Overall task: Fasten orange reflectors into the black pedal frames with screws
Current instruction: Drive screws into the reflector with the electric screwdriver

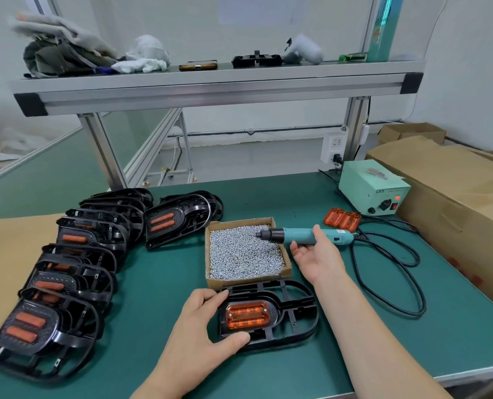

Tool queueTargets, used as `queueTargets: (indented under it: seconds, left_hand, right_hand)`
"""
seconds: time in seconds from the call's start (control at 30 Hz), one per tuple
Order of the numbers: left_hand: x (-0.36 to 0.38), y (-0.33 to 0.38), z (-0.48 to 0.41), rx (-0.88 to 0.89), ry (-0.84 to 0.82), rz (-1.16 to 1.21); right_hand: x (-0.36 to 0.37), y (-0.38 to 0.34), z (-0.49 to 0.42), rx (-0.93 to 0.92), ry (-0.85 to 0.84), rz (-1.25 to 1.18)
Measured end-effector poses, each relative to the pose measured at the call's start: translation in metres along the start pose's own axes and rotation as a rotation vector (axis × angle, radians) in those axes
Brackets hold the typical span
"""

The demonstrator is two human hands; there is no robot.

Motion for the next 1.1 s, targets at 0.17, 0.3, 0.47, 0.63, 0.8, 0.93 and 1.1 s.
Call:
queueTargets:
  seconds: [0.17, 0.3, 0.47, 0.63, 0.8, 0.93, 1.1]
  left_hand:
    - [0.0, -0.001, 0.0, -0.008, 0.0, 0.001]
    - [0.0, 0.0, 0.0, -0.005, 0.001, 0.003]
    - [0.0, 0.0, 0.0, -0.001, -0.007, 0.001]
    - [0.0, 0.002, -0.001, -0.001, -0.005, 0.002]
    - [0.0, 0.001, 0.0, 0.0, -0.006, 0.002]
    - [0.0, 0.001, 0.0, 0.003, -0.007, 0.0]
    - [0.0, 0.002, -0.001, 0.003, -0.006, 0.0]
  right_hand:
    - [-0.005, 0.0, -0.002, 0.002, -0.013, 0.094]
    - [-0.008, 0.003, -0.002, 0.003, -0.025, 0.18]
    - [-0.008, 0.004, -0.002, 0.013, -0.013, 0.154]
    - [-0.008, 0.003, 0.002, 0.011, -0.016, 0.142]
    - [-0.01, 0.004, 0.007, 0.003, -0.034, 0.154]
    - [-0.012, 0.005, 0.012, -0.01, -0.065, 0.183]
    - [-0.017, 0.008, 0.02, -0.044, -0.087, 0.27]
Point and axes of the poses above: each hand's wrist, its own z-axis away from the middle knuckle, its own x-axis out of the palm, y = z × x, the point moved 3 cm from there along -z, towards the middle knuckle, and after that the axes turned 12 degrees about z, right-handed, at the moved point
